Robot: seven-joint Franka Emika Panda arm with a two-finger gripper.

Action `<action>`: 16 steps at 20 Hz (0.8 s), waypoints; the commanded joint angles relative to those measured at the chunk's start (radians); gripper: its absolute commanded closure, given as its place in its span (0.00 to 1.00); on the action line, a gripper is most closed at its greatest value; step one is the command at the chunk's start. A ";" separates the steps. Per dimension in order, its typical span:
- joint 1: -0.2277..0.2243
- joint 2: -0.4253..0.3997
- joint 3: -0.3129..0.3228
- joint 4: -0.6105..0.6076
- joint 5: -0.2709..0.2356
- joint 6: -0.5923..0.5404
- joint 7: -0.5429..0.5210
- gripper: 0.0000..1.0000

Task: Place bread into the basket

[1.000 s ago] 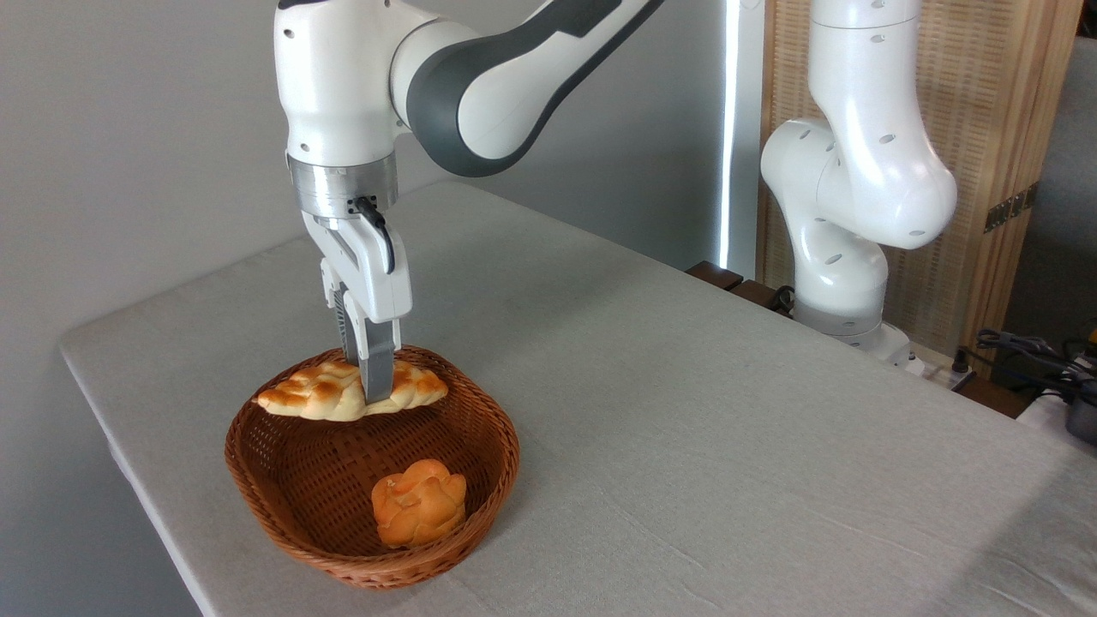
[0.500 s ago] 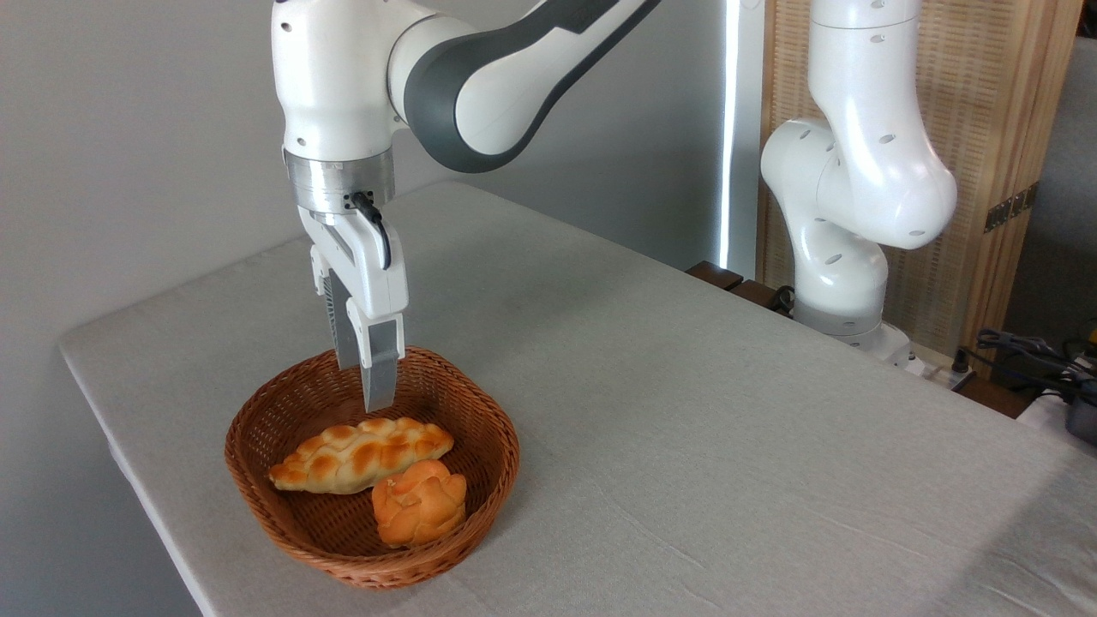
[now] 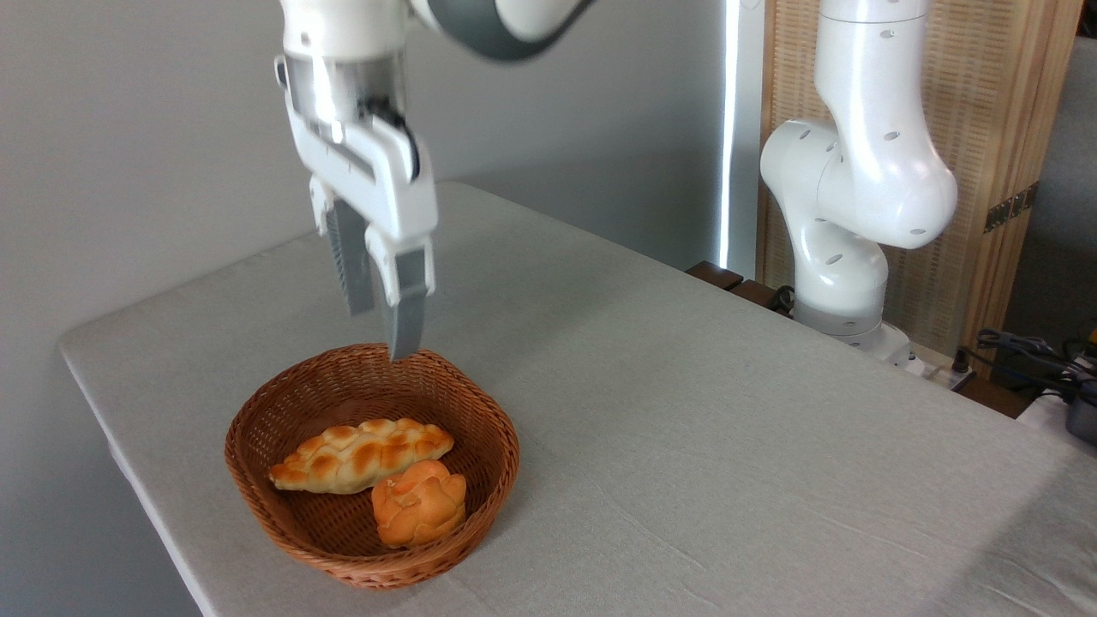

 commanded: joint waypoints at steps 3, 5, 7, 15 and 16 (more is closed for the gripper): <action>0.074 0.032 0.009 0.144 -0.081 -0.215 -0.018 0.00; 0.088 0.032 0.009 0.154 -0.077 -0.220 -0.016 0.00; 0.120 0.027 -0.011 0.154 -0.070 -0.218 -0.013 0.00; 0.135 0.027 -0.057 0.148 -0.009 -0.220 -0.008 0.00; 0.135 0.024 -0.057 0.148 -0.009 -0.218 -0.007 0.00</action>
